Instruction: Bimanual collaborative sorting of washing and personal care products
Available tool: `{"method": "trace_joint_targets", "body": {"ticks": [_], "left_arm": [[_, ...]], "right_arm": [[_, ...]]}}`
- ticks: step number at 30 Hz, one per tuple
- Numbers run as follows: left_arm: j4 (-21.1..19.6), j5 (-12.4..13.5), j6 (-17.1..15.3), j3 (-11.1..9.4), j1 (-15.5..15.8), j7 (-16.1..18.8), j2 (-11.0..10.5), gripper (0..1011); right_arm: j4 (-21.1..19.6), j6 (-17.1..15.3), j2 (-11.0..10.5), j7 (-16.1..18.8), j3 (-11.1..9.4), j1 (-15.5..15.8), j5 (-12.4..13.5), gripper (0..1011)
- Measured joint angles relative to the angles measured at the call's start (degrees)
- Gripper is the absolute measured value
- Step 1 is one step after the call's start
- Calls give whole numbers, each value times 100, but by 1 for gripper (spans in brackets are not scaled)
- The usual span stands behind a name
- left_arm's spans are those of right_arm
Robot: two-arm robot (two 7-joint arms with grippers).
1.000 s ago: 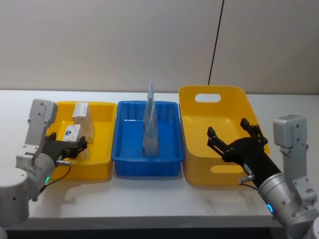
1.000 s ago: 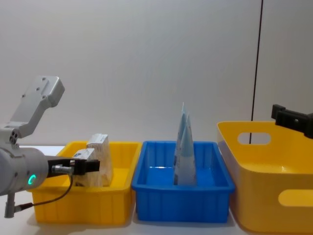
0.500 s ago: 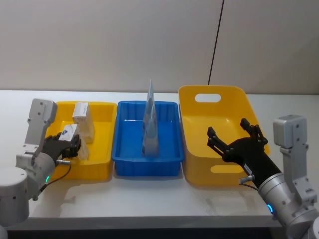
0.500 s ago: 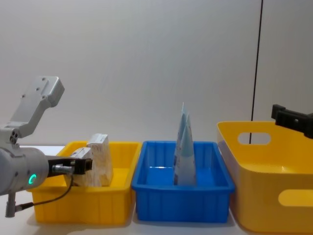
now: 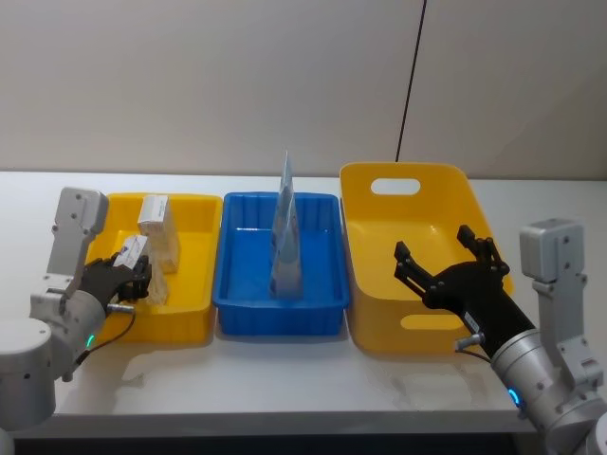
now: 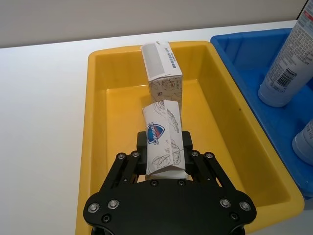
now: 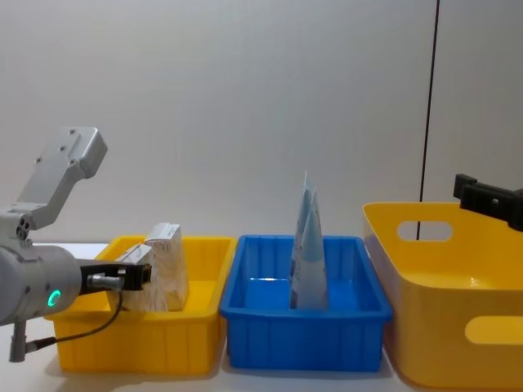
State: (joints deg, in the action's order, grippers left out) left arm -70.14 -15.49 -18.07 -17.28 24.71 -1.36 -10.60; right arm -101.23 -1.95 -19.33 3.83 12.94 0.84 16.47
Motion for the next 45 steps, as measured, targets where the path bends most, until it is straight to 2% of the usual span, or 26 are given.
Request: {"method": "trace_joint_targets", "body": {"ticks": [11,21,23,33,45], "left_arm": [[-258,135,74,-16,-54,-26,-126,351],[-738,295,199,-29,-70,-257,-430,351],[-894,310,255,-34,-70,-391,-541,351],[-1294,261,463,-31,-90,-943,-833,351],[-1757,0,722,-32,-147,-1785,-1191,352]], "right_arm": [[0,0,0,0,0,0,0,1003],[0,0,0,0,0,0,0,1003],[0,0,0,0,0,0,0,1003],[0,0,0,0,0,0,0,1003],[0,0,0,0,0,0,0,1003]]}}
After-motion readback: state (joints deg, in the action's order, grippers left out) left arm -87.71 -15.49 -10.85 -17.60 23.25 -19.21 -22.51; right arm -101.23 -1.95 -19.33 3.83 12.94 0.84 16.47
